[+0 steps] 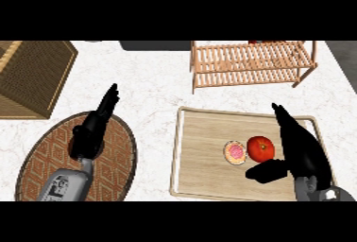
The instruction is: Pick the tomato from the tray and place it in the tiered shelf
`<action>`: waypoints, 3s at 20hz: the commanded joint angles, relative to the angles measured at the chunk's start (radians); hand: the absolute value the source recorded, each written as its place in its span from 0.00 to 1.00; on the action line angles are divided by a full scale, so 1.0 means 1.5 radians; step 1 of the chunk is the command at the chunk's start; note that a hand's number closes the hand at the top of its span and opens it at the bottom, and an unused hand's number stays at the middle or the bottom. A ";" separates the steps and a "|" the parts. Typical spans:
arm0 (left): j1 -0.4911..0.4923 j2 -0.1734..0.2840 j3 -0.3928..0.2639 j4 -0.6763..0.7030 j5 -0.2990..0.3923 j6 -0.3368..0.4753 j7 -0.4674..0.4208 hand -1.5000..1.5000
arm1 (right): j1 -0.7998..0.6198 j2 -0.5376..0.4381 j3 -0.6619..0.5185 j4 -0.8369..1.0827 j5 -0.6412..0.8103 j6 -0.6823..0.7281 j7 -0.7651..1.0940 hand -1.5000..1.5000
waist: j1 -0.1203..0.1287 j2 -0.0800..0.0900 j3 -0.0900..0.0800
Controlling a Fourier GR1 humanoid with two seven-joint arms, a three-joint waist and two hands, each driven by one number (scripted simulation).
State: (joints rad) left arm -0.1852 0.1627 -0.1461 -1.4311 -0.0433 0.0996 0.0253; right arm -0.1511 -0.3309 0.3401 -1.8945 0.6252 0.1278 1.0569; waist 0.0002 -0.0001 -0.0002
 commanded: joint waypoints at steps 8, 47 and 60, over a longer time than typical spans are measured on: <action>0.006 -0.008 0.026 -0.015 -0.019 -0.036 0.006 0.50 | 0.012 0.074 -0.020 0.028 0.065 0.043 0.016 0.00 | 0.000 0.000 0.000; -0.002 -0.048 0.051 -0.018 -0.046 -0.068 0.017 0.50 | -0.214 0.220 0.319 0.111 0.113 -0.275 0.045 1.00 | 0.016 -0.001 0.000; -0.003 -0.031 0.086 0.016 -0.036 -0.073 -0.010 0.50 | -0.390 0.220 0.265 -0.040 0.301 -0.132 0.257 1.00 | -0.005 -0.008 -0.001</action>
State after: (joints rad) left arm -0.1868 0.1056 -0.0376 -1.4193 -0.1143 0.0016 0.0171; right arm -0.6423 -0.0136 0.7665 -1.8929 1.0086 -0.1732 1.1796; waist -0.0022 -0.0091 -0.0012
